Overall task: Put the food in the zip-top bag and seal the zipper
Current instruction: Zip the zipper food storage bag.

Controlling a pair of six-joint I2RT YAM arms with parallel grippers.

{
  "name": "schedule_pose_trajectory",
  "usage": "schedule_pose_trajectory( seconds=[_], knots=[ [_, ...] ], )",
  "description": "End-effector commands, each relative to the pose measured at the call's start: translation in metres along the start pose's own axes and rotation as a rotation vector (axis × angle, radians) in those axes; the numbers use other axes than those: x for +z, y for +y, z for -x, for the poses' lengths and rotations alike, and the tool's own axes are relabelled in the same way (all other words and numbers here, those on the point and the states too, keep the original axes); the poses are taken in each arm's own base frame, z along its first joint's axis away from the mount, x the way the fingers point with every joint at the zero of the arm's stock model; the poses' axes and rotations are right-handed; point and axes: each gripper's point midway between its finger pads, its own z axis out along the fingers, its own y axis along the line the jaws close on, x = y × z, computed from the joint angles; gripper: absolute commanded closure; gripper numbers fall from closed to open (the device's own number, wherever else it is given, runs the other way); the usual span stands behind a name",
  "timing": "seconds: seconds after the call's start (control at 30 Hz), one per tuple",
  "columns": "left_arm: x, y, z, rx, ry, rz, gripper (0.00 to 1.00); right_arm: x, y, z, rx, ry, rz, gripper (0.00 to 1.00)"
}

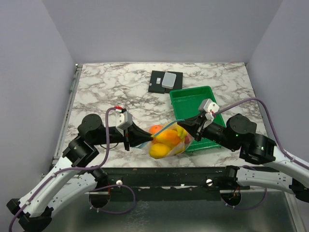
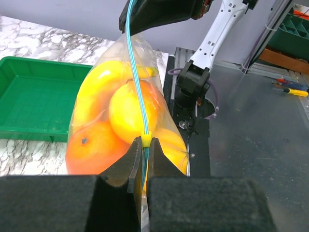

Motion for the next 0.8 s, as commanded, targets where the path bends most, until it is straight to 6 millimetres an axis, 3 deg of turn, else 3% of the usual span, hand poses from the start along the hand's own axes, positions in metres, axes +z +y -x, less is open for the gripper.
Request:
schedule_pose_trajectory(
  seconds=[0.0,0.77],
  knots=[
    [-0.006,0.000,-0.021,-0.045,0.054,0.021,1.00,-0.015,-0.047,0.035,0.003,-0.121,-0.249,0.99],
    [-0.017,0.016,-0.020,-0.092,0.037,0.173,1.00,-0.045,-0.118,0.043,-0.026,-0.162,-0.701,0.99]
  ],
)
